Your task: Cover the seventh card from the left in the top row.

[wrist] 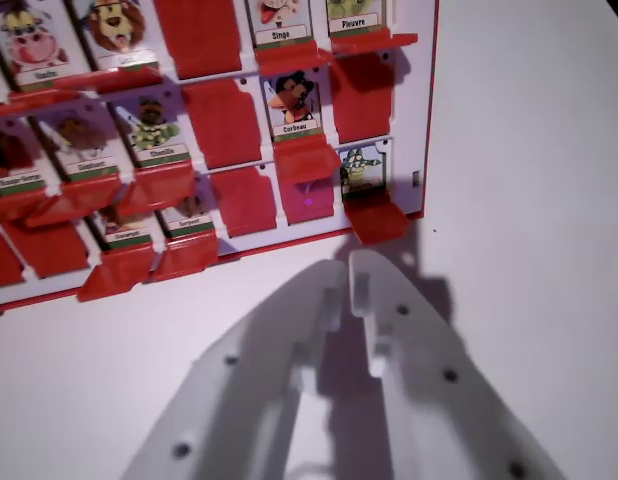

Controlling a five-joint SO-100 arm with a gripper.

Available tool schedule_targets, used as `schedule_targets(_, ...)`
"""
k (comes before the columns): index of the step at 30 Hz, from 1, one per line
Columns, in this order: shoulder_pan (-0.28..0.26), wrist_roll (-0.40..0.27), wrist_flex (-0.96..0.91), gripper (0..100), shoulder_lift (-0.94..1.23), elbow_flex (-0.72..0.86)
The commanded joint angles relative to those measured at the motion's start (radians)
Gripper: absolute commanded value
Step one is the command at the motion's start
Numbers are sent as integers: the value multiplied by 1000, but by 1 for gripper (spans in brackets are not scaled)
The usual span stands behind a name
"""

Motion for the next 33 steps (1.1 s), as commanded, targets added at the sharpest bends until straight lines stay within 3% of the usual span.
schedule_targets(1,5,0,-49,0,-37,-161)
schedule_targets(19,-6,9,-81,0,-518,-589)
schedule_targets(33,-37,12,-77,0,-755,-830)
